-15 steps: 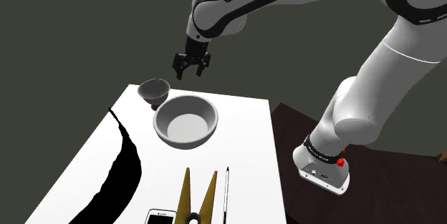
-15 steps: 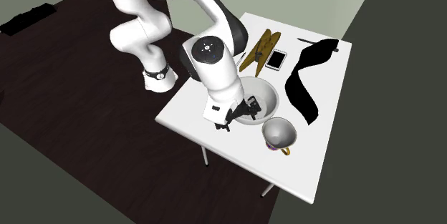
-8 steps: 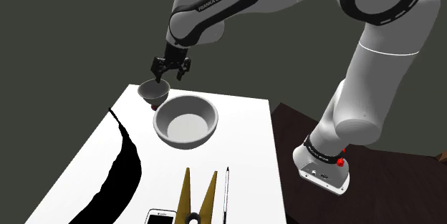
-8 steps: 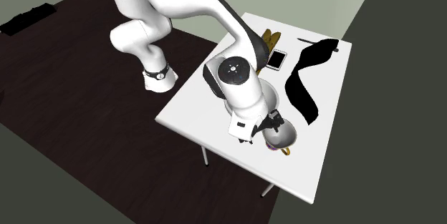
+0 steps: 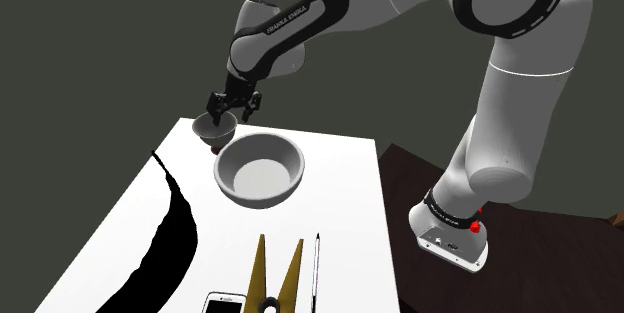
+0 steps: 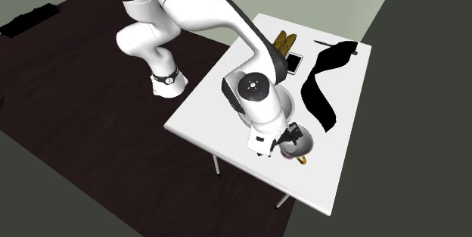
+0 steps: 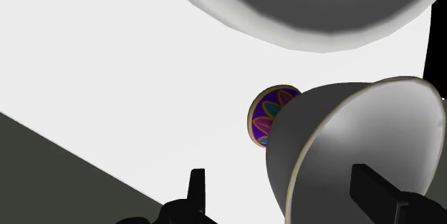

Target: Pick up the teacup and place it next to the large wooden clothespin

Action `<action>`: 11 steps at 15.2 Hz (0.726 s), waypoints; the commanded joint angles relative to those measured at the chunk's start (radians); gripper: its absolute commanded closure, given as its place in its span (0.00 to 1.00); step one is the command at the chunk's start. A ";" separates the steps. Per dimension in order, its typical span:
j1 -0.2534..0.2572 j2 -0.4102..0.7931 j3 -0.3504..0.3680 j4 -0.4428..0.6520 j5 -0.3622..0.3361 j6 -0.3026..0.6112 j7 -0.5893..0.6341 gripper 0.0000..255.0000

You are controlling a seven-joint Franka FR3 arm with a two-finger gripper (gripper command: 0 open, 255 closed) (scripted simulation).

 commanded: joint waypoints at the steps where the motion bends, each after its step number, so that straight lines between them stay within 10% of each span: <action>1: 0.001 0.004 0.001 0.000 0.001 0.005 0.000 0.00; 7: 0.001 0.004 0.001 0.000 0.001 0.005 0.000 0.00; 8: 0.001 0.004 0.001 0.000 0.001 0.005 0.000 1.00; 11: 0.001 0.004 0.001 0.000 0.001 0.005 0.000 1.00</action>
